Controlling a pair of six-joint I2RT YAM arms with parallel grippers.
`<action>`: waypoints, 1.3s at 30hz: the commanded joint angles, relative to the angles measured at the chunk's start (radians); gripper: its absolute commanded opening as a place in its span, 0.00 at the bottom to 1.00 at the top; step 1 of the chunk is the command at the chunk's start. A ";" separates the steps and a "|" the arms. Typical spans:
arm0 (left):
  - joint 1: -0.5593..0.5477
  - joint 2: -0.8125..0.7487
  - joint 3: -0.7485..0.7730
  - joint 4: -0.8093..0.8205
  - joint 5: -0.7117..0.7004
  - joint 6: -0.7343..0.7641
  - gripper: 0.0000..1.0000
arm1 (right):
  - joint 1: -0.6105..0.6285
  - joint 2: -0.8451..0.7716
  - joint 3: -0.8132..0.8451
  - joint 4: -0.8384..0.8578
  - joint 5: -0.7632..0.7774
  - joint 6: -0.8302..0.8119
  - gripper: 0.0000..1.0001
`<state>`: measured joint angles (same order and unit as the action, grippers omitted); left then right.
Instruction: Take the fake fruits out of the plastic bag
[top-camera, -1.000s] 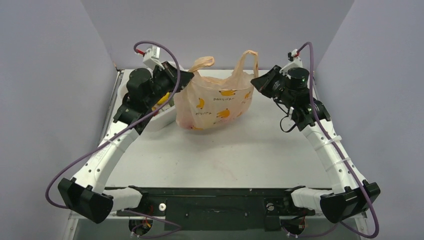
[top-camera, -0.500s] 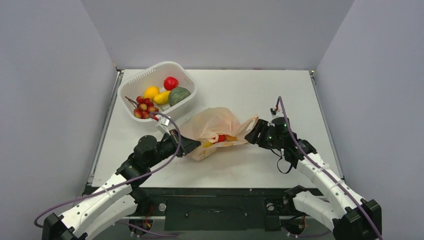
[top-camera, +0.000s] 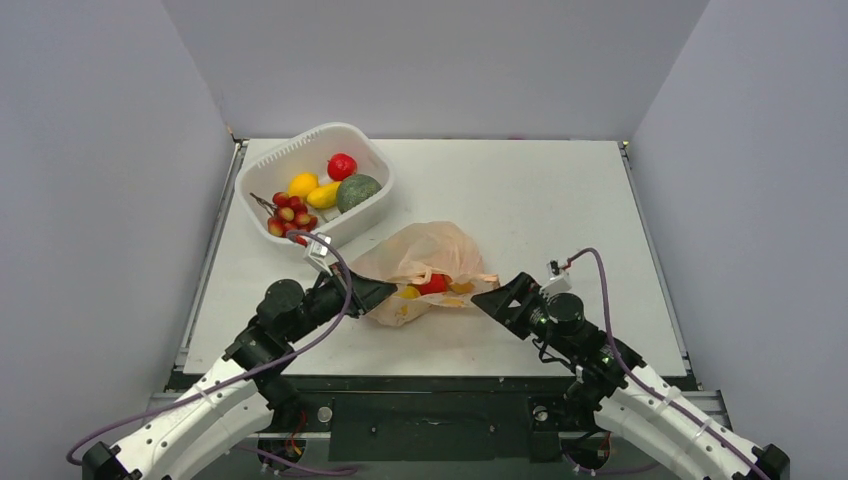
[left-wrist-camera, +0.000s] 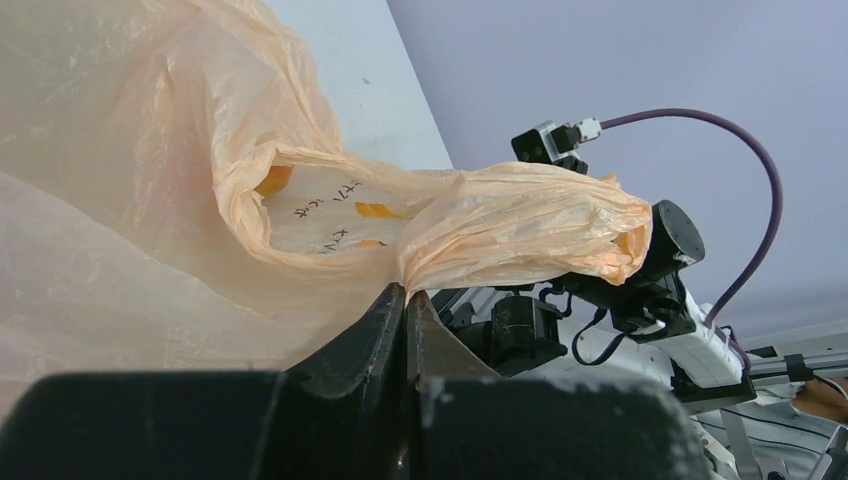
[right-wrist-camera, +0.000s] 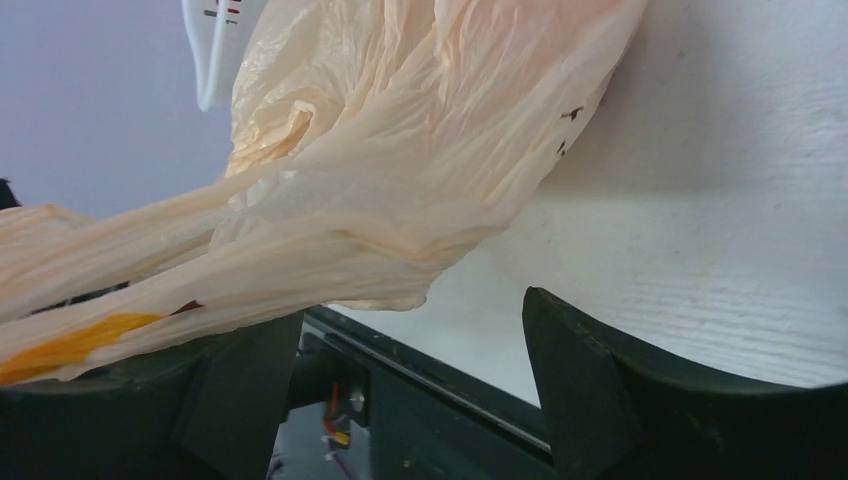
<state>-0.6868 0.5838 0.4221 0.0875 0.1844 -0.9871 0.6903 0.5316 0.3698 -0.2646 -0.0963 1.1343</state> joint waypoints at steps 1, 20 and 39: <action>-0.008 0.015 0.029 0.054 0.031 0.007 0.00 | 0.102 -0.019 -0.056 0.175 0.126 0.309 0.77; -0.048 -0.030 0.257 -0.349 0.178 0.209 0.59 | 0.302 0.364 -0.087 0.519 0.429 0.408 0.17; -0.099 0.862 1.134 -0.914 -0.111 0.812 0.66 | 0.305 0.196 -0.063 0.423 0.451 0.217 0.00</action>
<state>-0.7452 1.3159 1.4975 -0.6609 0.1513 -0.3473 0.9966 0.7559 0.2634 0.1658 0.3084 1.3907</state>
